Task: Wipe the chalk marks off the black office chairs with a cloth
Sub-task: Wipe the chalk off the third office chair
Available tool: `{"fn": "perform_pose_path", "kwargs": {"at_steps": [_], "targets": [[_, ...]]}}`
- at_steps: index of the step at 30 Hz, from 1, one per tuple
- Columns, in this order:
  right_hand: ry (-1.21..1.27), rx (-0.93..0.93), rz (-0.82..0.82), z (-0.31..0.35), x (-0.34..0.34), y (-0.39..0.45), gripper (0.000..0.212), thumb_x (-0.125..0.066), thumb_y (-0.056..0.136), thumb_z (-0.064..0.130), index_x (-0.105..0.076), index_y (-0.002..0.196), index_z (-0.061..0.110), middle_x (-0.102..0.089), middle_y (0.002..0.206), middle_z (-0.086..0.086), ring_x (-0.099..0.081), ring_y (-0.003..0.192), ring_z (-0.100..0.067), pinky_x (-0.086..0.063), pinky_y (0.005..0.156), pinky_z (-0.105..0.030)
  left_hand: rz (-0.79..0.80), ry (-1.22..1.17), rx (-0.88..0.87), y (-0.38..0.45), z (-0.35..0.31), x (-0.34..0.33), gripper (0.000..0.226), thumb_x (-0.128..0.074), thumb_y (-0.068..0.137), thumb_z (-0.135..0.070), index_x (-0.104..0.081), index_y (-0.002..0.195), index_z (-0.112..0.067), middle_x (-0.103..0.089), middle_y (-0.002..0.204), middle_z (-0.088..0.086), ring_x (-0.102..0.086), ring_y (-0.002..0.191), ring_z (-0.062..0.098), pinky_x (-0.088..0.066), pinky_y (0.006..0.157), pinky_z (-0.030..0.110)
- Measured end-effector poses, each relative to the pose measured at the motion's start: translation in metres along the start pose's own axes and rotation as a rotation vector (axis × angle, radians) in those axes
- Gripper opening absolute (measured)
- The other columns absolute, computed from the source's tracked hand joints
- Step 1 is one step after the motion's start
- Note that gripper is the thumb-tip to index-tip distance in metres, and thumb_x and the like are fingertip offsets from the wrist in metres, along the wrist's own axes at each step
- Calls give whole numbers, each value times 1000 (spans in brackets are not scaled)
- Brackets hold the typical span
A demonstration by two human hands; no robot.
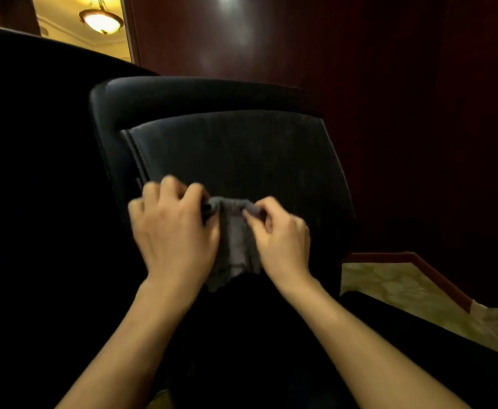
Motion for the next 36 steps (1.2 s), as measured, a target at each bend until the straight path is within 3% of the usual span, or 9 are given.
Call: {"fn": "perform_pose_path", "kwargs": {"at_steps": [5, 10, 13, 16, 20, 25, 31, 34, 36], "targets": [[-15, -67, 107, -46, 2, 65, 8, -58, 97, 28, -57, 99, 20, -62, 92, 4, -61, 85, -19, -44, 69, -34, 130, 220, -126, 54, -56, -51, 17, -60, 90, -28, -66, 100, -16, -60, 104, 11, -50, 102, 34, -28, 83, 41], [-106, -110, 109, -120, 10, 62, 9, -56, 97, 27, -56, 101, 19, -63, 96, 0, -63, 83, -22, -35, 64, -29, 316, 269, -278, 52, -112, -102, 13, -52, 95, -29, -60, 103, -23, -65, 104, 0, -55, 103, 25, -34, 87, 39], [-144, -181, 134, -155, 25, 74, 10, -55, 97, 28, -56, 98, 18, -64, 94, -1, -64, 82, -28, -43, 62, -34, 391, 216, -347, 56, -143, -130, 12, -49, 97, -29, -58, 103, -24, -66, 99, -2, -56, 100, 23, -34, 87, 38], [-92, -201, 152, -165, 35, 115, 8, -57, 97, 26, -56, 98, 18, -65, 91, -4, -64, 84, -30, -47, 65, -39, 318, 193, -364, 85, -151, -142, 12, -60, 93, -35, -61, 90, -24, -67, 84, -1, -60, 85, 26, -30, 77, 39], [70, -134, 150, -135, 22, 184, 8, -59, 96, 20, -60, 102, 14, -67, 100, -10, -63, 93, -33, -29, 66, -28, 188, 283, -182, 134, -124, -130, 21, -64, 88, -37, -57, 80, -20, -67, 76, 9, -60, 77, 34, -30, 71, 41], [82, -31, 227, -95, -5, 235, 14, -52, 101, 26, -55, 109, 15, -65, 113, -7, -63, 100, -32, -48, 73, -37, 105, 321, 26, 185, -103, -114, 25, -56, 97, -40, -59, 97, -15, -66, 94, 11, -57, 88, 35, -34, 81, 45], [31, -245, 187, -160, 7, 270, 15, -54, 99, 27, -56, 110, 16, -65, 110, -9, -61, 101, -31, -43, 71, -35, 202, 228, 15, 228, -155, -177, 25, -55, 96, -41, -63, 105, -19, -69, 107, 7, -59, 106, 33, -32, 89, 43], [89, -265, 160, -189, 12, 244, 9, -56, 98, 25, -50, 96, 19, -65, 101, -11, -61, 95, -31, -52, 76, -43, 242, 221, -38, 218, -182, -198, 17, -52, 96, -31, -62, 104, -21, -71, 103, 7, -61, 103, 34, -32, 90, 42], [107, -252, 112, -207, 16, 213, 11, -57, 98, 25, -51, 95, 16, -67, 93, -12, -64, 88, -33, -52, 70, -43, 274, 235, -132, 197, -197, -203, 14, -49, 95, -26, -60, 104, -21, -71, 96, 9, -63, 96, 35, -33, 89, 42]]}}
Point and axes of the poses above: each hand's wrist, its own y-axis towards the middle knuckle, its own x-axis out of the back of the hand, z = x × y, the point moved 2 cm from there along y, towards the middle knuckle
